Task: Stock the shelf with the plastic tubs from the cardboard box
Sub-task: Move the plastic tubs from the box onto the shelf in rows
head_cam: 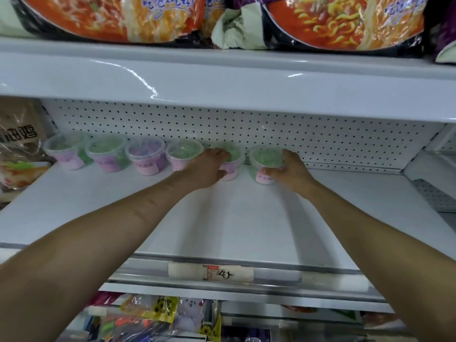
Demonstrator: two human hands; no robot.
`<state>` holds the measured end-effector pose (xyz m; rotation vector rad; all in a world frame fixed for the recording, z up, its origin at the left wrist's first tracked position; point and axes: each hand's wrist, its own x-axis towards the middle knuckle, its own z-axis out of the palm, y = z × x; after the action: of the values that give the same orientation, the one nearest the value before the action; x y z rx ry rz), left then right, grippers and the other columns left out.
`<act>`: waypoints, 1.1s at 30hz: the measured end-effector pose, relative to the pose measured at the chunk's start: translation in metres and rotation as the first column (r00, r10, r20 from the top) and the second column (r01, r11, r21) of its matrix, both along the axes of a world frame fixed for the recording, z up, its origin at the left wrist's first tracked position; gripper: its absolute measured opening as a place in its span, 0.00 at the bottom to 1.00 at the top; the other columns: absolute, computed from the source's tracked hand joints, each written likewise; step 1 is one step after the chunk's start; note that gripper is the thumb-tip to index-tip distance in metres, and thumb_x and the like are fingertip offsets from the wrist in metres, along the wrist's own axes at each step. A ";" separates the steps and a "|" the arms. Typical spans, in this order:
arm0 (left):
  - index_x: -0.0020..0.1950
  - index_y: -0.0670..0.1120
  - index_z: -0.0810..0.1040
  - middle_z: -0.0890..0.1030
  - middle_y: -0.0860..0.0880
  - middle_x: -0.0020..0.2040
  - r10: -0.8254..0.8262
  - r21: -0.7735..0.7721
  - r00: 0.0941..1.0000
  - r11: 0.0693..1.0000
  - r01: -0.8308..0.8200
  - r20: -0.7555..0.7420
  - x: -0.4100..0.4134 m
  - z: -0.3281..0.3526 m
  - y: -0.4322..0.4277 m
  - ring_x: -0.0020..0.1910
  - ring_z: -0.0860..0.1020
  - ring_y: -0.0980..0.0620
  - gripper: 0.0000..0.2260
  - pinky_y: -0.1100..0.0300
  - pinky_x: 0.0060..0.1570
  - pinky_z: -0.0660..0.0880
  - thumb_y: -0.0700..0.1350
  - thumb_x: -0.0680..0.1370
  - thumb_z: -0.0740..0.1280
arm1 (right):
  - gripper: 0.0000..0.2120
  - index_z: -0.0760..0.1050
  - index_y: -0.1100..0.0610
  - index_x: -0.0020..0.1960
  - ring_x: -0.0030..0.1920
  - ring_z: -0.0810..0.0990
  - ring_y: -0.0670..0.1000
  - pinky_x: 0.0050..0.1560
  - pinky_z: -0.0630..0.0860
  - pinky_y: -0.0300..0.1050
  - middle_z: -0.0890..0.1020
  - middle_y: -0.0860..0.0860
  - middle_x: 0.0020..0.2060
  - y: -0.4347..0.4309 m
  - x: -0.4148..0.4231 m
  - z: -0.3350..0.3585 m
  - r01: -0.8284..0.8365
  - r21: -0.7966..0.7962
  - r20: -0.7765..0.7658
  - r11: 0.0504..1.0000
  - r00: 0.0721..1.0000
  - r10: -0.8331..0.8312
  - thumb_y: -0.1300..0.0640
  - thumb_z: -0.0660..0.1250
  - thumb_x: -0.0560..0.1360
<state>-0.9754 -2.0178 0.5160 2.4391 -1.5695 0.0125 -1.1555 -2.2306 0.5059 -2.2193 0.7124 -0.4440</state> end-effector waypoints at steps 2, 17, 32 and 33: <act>0.78 0.43 0.68 0.71 0.41 0.75 -0.015 0.013 0.999 1.000 0.015 -0.028 -0.001 0.001 0.002 0.72 0.71 0.40 0.25 0.49 0.69 0.69 0.47 0.82 0.68 | 0.26 0.79 0.50 0.58 0.54 0.83 0.45 0.55 0.81 0.46 0.83 0.45 0.52 0.007 -0.002 0.001 0.029 0.010 -0.029 1.000 0.999 -0.028 0.49 0.85 0.65; 0.76 0.45 0.71 0.70 0.45 0.77 -0.272 -0.158 0.958 0.946 0.284 0.092 -0.044 0.017 0.010 0.74 0.69 0.41 0.30 0.45 0.70 0.69 0.54 0.77 0.73 | 0.42 0.61 0.58 0.82 0.78 0.63 0.62 0.74 0.69 0.58 0.64 0.59 0.79 0.102 -0.082 0.027 0.240 -0.404 -0.174 0.883 0.927 -0.332 0.45 0.75 0.75; 0.78 0.47 0.66 0.72 0.43 0.69 -0.782 -0.168 0.612 0.591 0.789 0.118 -0.325 -0.023 -0.008 0.63 0.74 0.39 0.34 0.44 0.56 0.75 0.56 0.74 0.72 | 0.36 0.69 0.52 0.76 0.67 0.73 0.62 0.61 0.75 0.58 0.73 0.57 0.69 0.244 -0.339 -0.012 0.658 -0.592 -0.171 0.466 0.463 -0.870 0.44 0.71 0.71; 0.77 0.47 0.67 0.72 0.43 0.69 -0.804 -0.157 0.585 0.568 0.808 0.103 -0.345 -0.027 -0.010 0.63 0.74 0.39 0.33 0.44 0.57 0.75 0.55 0.74 0.72 | 0.35 0.69 0.52 0.76 0.65 0.74 0.63 0.59 0.75 0.58 0.74 0.57 0.67 0.250 -0.360 -0.017 0.683 -0.577 -0.183 0.449 0.427 -0.885 0.45 0.70 0.71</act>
<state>-1.3205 -2.0280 0.4893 1.3637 -2.4184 0.0218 -1.5157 -1.9807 0.4889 -2.2272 2.2244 -0.5602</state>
